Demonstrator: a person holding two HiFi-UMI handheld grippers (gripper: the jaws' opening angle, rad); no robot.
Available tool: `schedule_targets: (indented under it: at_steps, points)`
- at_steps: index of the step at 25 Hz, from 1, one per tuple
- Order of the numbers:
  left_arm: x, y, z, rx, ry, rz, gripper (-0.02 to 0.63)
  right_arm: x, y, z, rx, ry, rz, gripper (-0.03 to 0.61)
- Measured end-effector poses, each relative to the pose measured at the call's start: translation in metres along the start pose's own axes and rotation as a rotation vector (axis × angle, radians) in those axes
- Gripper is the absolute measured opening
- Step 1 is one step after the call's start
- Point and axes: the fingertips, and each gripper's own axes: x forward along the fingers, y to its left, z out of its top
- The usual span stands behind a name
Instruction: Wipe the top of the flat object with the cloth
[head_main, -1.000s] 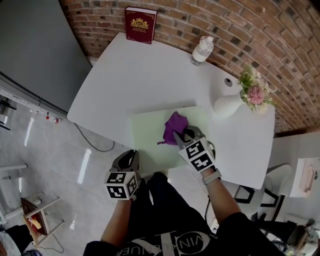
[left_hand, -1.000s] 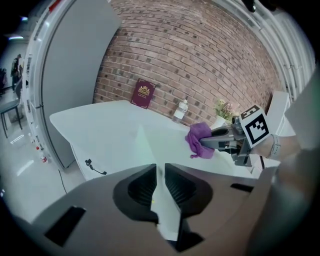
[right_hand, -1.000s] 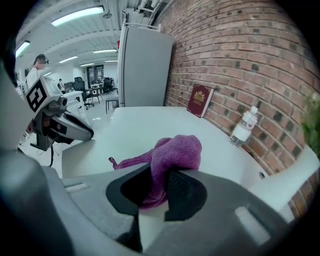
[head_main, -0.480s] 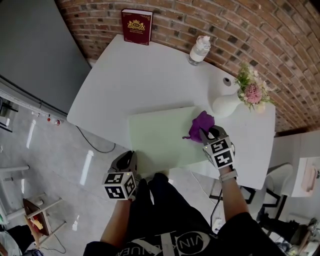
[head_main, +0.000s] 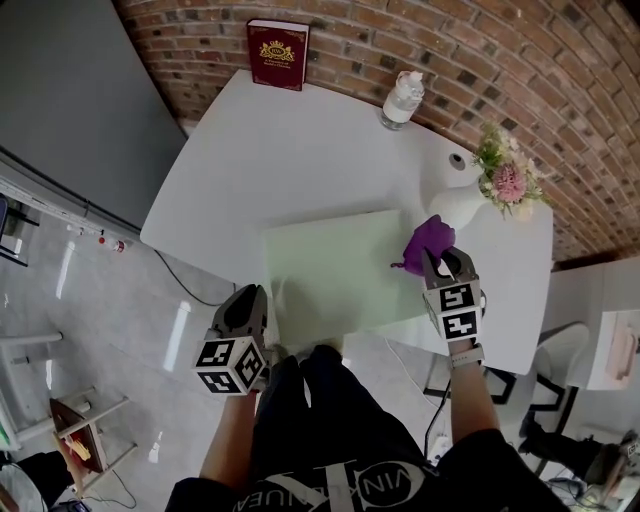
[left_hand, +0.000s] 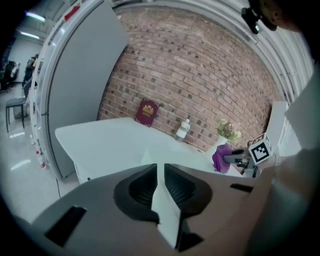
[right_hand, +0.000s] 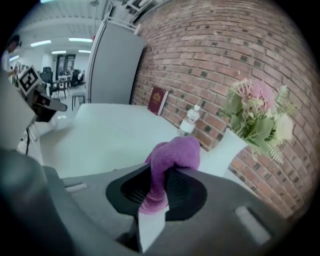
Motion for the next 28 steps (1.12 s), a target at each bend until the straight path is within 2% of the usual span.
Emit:
schedule_targets:
  at_steps: [2, 4, 7, 13, 15, 17, 22, 25, 28]
  points:
    - [0.002, 0.011, 0.021, 0.054, -0.034, 0.0, 0.043, -0.009, 0.022, 0.02, 0.064, -0.073, 0.078, 0.061]
    - [0.009, 0.019, 0.033, 0.096, -0.025, -0.019, 0.043, -0.016, 0.053, 0.041, 0.127, -0.139, 0.18, 0.061]
    - [0.026, 0.023, 0.046, 0.116, -0.004, -0.086, 0.041, -0.022, 0.103, 0.069, 0.201, -0.2, 0.336, 0.061]
    - [0.064, 0.009, 0.052, 0.128, 0.075, -0.262, 0.041, -0.02, 0.193, 0.09, 0.272, -0.194, 0.568, 0.061]
    - [0.078, 0.0, 0.047, 0.173, 0.127, -0.316, 0.043, -0.021, 0.22, 0.09, 0.26, -0.177, 0.636, 0.061]
    - [0.087, -0.005, 0.038, 0.254, 0.199, -0.348, 0.042, -0.023, 0.243, 0.093, 0.246, -0.17, 0.695, 0.061]
    - [0.097, -0.005, 0.017, 0.373, 0.319, -0.352, 0.041, -0.018, 0.28, 0.092, 0.238, -0.113, 0.776, 0.061]
    - [0.098, -0.002, 0.012, 0.398, 0.324, -0.338, 0.037, -0.013, 0.294, 0.085, 0.215, -0.059, 0.79, 0.061]
    - [0.1, 0.0, 0.013, 0.453, 0.304, -0.327, 0.025, -0.003, 0.297, 0.077, 0.13, -0.026, 0.743, 0.061]
